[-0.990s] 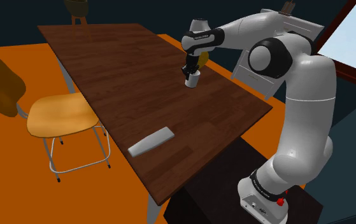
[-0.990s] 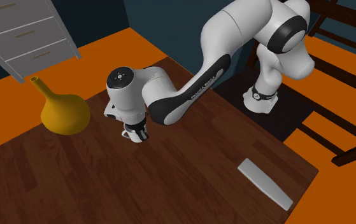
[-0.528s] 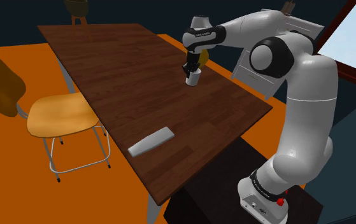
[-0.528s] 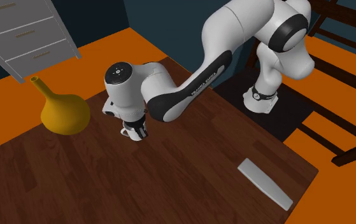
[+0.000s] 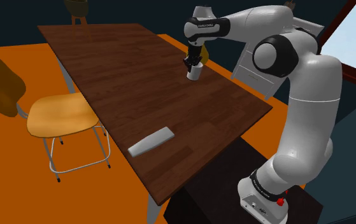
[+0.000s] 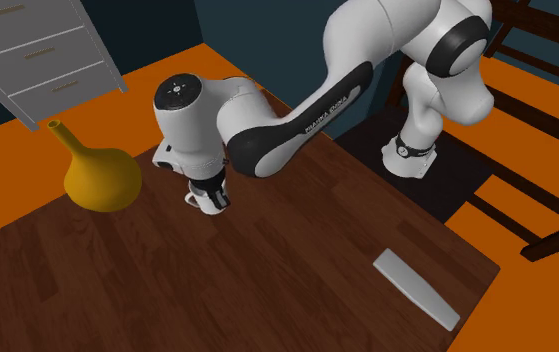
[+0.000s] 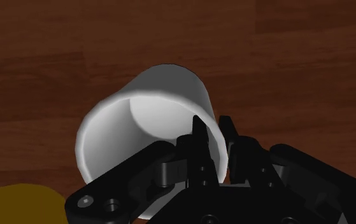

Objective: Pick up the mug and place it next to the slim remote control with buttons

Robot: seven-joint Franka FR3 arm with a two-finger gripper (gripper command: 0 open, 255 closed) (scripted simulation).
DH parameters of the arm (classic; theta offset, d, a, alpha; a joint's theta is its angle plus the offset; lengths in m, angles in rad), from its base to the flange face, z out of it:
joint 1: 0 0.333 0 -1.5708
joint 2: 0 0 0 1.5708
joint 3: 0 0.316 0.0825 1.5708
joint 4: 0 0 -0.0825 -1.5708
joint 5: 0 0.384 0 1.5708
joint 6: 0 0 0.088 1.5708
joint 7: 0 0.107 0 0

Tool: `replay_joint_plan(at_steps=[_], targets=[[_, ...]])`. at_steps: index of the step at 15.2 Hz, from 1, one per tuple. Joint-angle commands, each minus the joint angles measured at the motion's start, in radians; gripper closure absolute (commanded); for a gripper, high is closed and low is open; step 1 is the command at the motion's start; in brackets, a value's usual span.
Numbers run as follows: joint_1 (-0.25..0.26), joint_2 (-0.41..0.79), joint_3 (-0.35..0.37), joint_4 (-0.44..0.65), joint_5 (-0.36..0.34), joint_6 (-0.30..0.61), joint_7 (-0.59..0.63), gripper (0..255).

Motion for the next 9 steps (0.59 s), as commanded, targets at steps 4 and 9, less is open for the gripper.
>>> replay_joint_plan(at_steps=[4, 9], targets=[[-0.001, -0.010, -0.001, 0.053, -0.001, -0.063, -0.001, 255], [-0.003, -0.016, -0.002, 0.111, -0.002, -0.127, -0.003, 255]])
